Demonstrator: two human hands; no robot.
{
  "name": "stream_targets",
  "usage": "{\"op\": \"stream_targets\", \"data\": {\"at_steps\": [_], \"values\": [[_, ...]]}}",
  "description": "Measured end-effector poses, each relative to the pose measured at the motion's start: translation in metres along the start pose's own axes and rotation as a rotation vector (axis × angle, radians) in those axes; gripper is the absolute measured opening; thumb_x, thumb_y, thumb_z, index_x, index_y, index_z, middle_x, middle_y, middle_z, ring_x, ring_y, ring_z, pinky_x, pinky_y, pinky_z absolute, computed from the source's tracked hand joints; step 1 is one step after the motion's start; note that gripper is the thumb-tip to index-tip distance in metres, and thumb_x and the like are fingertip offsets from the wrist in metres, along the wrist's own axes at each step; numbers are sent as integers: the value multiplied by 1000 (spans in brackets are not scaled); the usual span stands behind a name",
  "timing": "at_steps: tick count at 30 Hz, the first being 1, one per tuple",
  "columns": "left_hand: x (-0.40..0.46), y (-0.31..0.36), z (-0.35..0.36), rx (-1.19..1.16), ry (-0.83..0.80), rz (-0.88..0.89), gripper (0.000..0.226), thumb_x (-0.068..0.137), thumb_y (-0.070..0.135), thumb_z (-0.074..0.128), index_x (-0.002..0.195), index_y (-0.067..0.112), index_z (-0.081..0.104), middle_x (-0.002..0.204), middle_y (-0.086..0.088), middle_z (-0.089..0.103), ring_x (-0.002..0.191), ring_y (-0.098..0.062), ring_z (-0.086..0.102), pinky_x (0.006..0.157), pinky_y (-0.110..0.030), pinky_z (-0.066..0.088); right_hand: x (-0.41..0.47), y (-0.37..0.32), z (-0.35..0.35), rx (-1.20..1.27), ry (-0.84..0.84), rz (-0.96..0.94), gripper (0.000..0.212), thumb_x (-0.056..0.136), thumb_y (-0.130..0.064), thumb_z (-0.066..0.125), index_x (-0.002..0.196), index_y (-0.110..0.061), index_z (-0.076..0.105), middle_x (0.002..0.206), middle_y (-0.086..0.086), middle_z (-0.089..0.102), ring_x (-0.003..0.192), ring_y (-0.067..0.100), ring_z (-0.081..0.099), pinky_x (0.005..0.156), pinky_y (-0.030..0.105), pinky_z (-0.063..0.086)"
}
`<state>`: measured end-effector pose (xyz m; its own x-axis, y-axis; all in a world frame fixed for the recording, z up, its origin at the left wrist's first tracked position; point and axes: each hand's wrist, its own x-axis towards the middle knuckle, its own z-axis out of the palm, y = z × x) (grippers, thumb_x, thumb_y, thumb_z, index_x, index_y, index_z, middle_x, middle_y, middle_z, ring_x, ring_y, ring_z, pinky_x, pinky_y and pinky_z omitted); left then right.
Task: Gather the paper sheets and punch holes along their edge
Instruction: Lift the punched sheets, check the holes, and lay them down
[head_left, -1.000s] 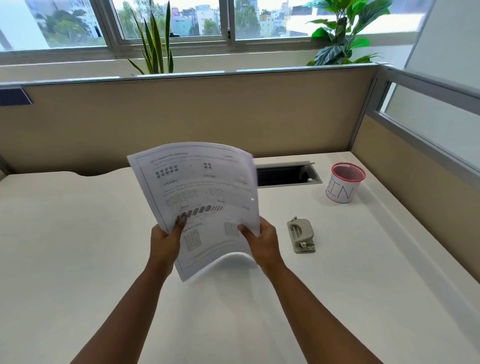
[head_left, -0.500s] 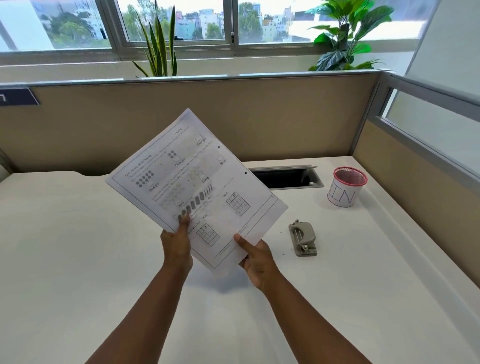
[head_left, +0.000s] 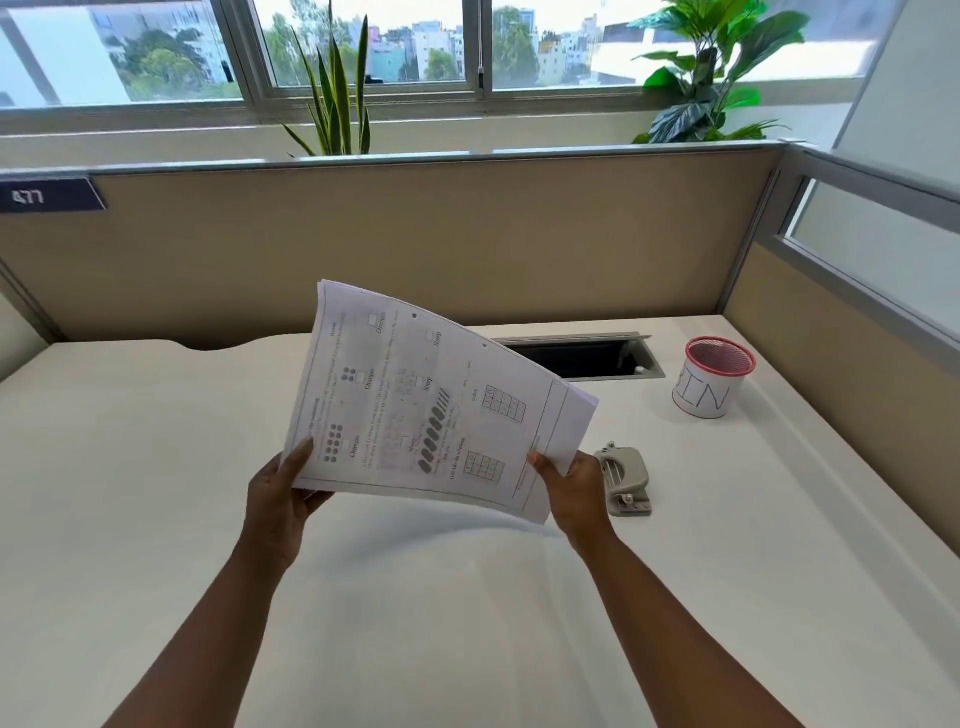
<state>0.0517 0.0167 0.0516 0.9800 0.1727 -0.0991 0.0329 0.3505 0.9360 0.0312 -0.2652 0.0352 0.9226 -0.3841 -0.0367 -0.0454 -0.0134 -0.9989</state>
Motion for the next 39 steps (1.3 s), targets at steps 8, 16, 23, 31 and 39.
{"op": "stream_targets", "data": {"at_steps": [8, 16, 23, 31, 39], "values": [[-3, -8, -8, 372, 68, 24, 19, 82, 10, 66, 101, 6, 65, 86, -2, 67, 80, -19, 63, 58, -18, 53, -3, 4, 6, -53, 19, -70, 27, 84, -8, 64, 107, 6, 64, 92, 5, 65, 88, 26, 63, 75, 33, 52], [-4, -18, -7, 428, 86, 88, 22, 80, 6, 68, 101, 10, 61, 98, -8, 64, 87, -24, 59, 76, -32, 48, -6, 11, 10, -22, 25, -43, 34, 84, -6, 64, 116, 4, 59, 103, 6, 63, 93, 22, 60, 83, 30, 48], [-6, -27, -11, 383, 23, 35, 29, 81, 7, 67, 108, 16, 61, 96, 1, 66, 88, -15, 62, 68, -26, 52, -8, 22, 15, -92, -87, 12, 38, 84, -8, 64, 120, 1, 57, 107, 4, 62, 96, 21, 59, 86, 28, 48], [-4, -24, -7, 330, 33, 54, 27, 82, 6, 65, 107, 16, 60, 95, 1, 65, 88, -19, 62, 75, -35, 51, -1, 25, 16, -78, -44, 6, 40, 84, -9, 65, 122, 2, 56, 116, 13, 65, 106, 28, 61, 90, 31, 49], [-2, -8, 10, 270, 99, 120, 8, 89, 14, 57, 95, 19, 61, 85, 3, 66, 75, -18, 65, 56, -29, 51, 6, 4, 18, -125, 36, -86, 52, 82, -17, 68, 129, -10, 48, 126, 11, 60, 114, 28, 57, 91, 31, 49]]}}
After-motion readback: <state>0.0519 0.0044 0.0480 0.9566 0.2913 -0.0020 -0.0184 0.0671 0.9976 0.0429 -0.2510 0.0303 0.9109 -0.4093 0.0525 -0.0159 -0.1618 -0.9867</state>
